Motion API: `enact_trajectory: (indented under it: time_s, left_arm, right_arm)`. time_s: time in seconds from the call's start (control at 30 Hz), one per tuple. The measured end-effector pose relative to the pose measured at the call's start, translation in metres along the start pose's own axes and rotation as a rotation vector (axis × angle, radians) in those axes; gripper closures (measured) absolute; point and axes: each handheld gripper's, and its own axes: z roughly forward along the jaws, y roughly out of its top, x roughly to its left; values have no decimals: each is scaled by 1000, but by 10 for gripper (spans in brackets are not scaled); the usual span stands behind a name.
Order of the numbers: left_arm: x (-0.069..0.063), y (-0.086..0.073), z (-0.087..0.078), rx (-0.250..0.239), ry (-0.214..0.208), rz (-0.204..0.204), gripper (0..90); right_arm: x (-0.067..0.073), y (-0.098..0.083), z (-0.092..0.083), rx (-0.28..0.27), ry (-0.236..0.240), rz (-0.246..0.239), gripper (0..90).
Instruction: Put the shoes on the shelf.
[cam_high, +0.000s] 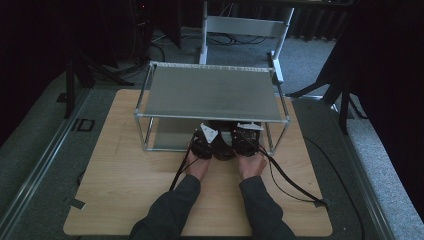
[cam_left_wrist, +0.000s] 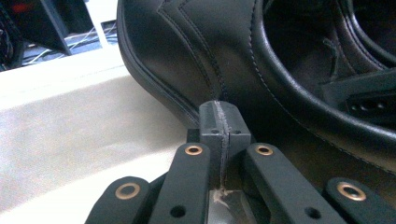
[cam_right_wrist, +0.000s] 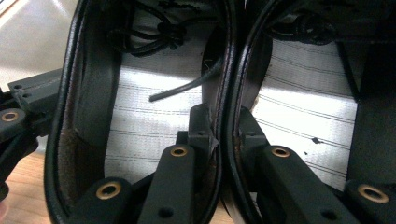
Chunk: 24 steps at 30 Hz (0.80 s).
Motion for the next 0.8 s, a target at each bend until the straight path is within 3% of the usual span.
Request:
enact_trajectory:
  time_s: [0.3,0.53,0.8]
  left_arm:
    - [0,-1,3,4,8,1,900]
    - [0,-1,7,9,16,-3,900]
    - [6,-4,19,66,34,-7,900]
  right_arm:
    - [-1,-1,2,-39,0,0,779]
    - [-2,-3,4,-110,-7,-4,741]
    - [-3,-1,8,-234,-6,-24,626]
